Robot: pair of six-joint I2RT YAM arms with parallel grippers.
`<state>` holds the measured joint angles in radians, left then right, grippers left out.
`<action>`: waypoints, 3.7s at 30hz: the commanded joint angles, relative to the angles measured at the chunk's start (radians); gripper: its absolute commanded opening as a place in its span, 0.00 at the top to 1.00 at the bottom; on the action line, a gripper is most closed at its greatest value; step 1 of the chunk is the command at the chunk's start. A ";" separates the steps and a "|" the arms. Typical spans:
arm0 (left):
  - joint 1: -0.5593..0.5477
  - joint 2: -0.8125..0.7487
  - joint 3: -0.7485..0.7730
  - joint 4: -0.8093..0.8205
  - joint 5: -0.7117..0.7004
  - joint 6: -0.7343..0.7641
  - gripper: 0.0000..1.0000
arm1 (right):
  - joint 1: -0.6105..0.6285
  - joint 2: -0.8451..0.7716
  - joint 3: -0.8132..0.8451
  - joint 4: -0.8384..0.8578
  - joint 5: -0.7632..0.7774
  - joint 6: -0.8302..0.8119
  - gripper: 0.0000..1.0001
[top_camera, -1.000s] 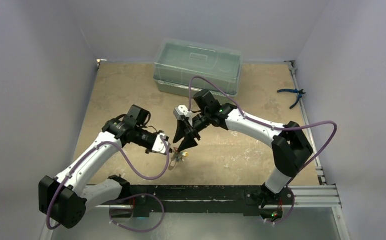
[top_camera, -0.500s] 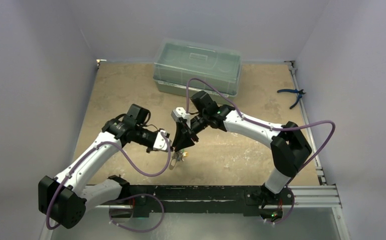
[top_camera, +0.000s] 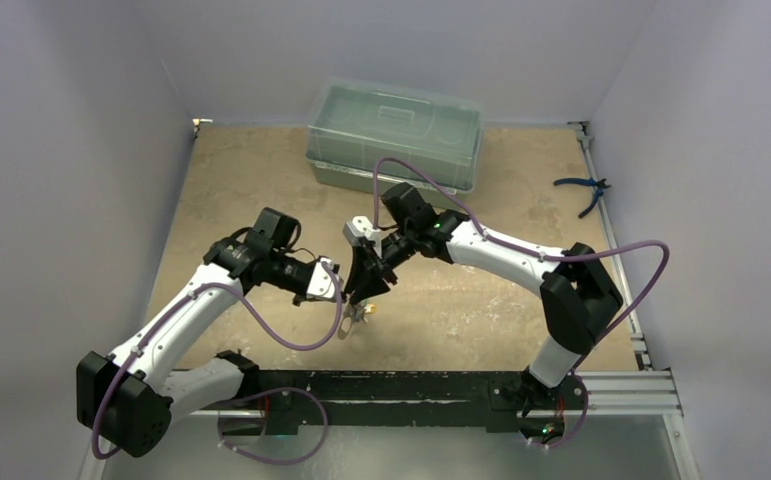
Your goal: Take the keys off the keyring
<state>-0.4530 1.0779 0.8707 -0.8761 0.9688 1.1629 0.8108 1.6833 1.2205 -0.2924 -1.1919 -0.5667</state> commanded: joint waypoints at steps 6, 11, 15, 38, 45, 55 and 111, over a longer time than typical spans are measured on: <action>-0.003 -0.012 0.011 0.024 0.034 0.008 1.00 | -0.003 -0.002 -0.015 -0.029 -0.002 -0.055 0.72; -0.003 -0.013 0.010 0.022 0.036 0.008 1.00 | -0.025 0.001 -0.011 -0.043 -0.017 -0.058 0.69; -0.003 -0.012 0.010 0.023 0.034 0.009 1.00 | -0.039 -0.008 -0.006 -0.059 -0.013 -0.070 0.67; 0.005 -0.015 -0.008 0.104 0.035 -0.116 1.00 | -0.031 -0.009 -0.006 -0.037 -0.014 -0.050 1.00; 0.085 -0.002 -0.033 0.170 0.085 -0.295 1.00 | -0.030 -0.022 -0.052 -0.009 -0.006 -0.048 1.00; 0.168 0.019 -0.068 0.258 0.156 -0.474 1.00 | -0.027 -0.018 -0.077 0.050 0.027 -0.017 1.00; 0.146 0.052 -0.008 0.093 0.148 -0.229 1.00 | -0.004 0.093 0.159 -0.228 0.007 -0.292 0.87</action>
<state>-0.3038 1.1263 0.8318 -0.8207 1.0828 0.9497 0.8005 1.7802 1.3502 -0.5106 -1.1889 -0.8349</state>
